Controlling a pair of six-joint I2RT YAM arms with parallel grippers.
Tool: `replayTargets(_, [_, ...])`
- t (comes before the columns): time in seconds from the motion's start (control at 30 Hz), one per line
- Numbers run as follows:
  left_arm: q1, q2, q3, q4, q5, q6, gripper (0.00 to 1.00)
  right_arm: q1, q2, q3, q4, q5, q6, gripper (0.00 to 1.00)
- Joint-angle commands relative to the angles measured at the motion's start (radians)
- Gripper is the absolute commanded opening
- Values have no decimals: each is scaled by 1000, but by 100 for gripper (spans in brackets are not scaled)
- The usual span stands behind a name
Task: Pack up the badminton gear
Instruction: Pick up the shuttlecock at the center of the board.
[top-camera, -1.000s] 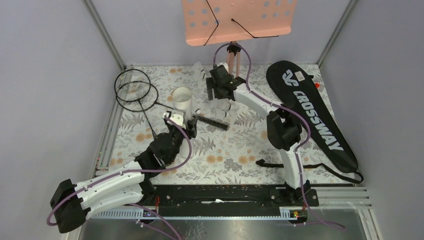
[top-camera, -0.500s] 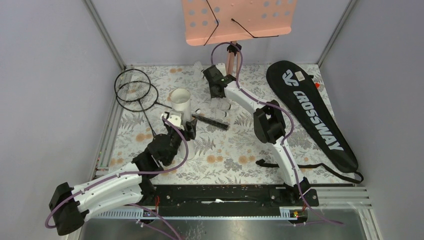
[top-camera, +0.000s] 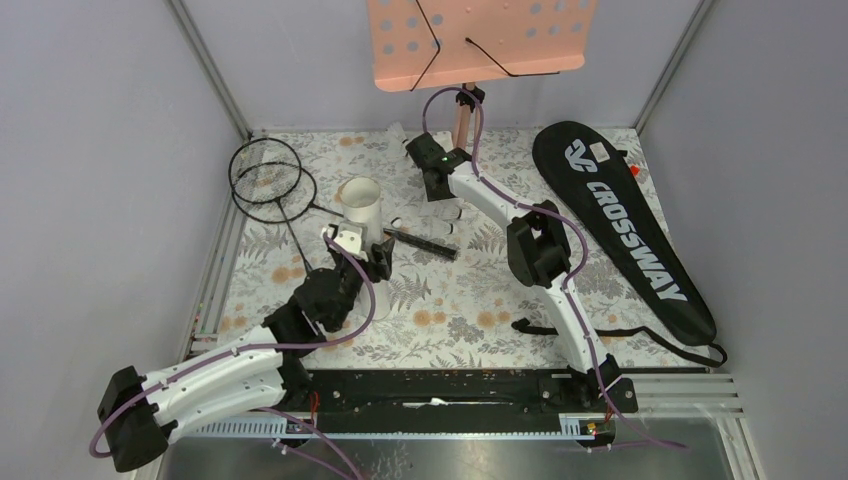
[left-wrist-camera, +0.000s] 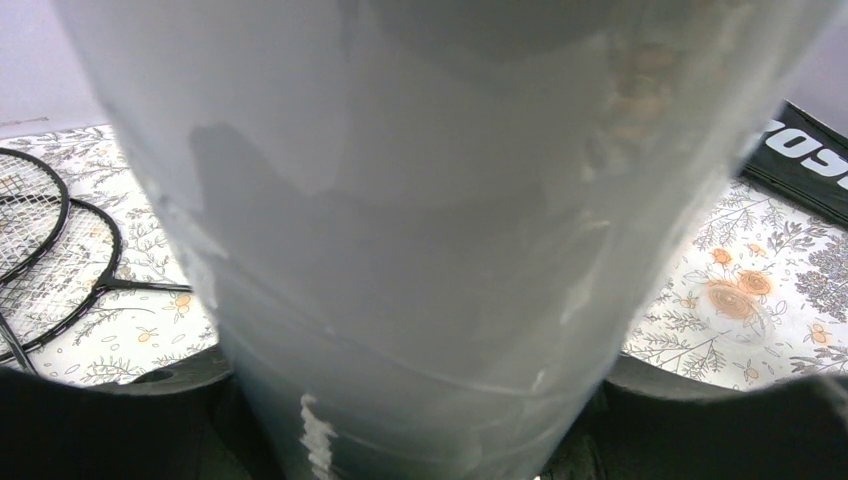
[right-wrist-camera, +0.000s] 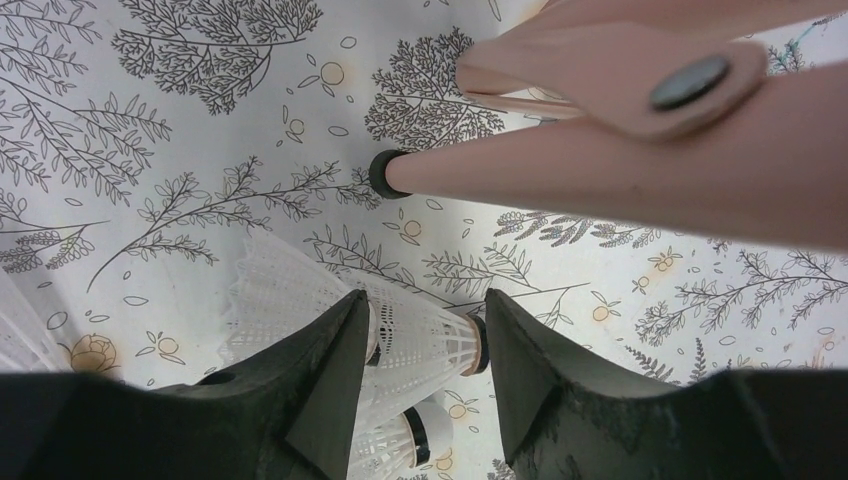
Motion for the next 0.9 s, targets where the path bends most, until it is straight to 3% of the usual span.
replayTargets(0.0, [-1, -7, -26, -48, 37, -30, 51, 1, -10, 16, -63, 0, 29, 53])
replayTargets(0.37, [-2, -13, -29, -44, 37, -29, 50, 2, -46, -63, -41, 4, 27, 47])
replayTargets(0.67, [-1, -23, -31, -42, 41, -29, 49, 20, -122, -132, 19, 51, -10, 10])
replayTargets(0.8, [-1, -31, -34, -41, 42, -29, 49, 34, -185, -186, 66, 92, -34, 0])
replayTargets(0.87, [-2, -37, -37, -38, 44, -29, 49, 38, -219, -222, 98, 110, -46, 0])
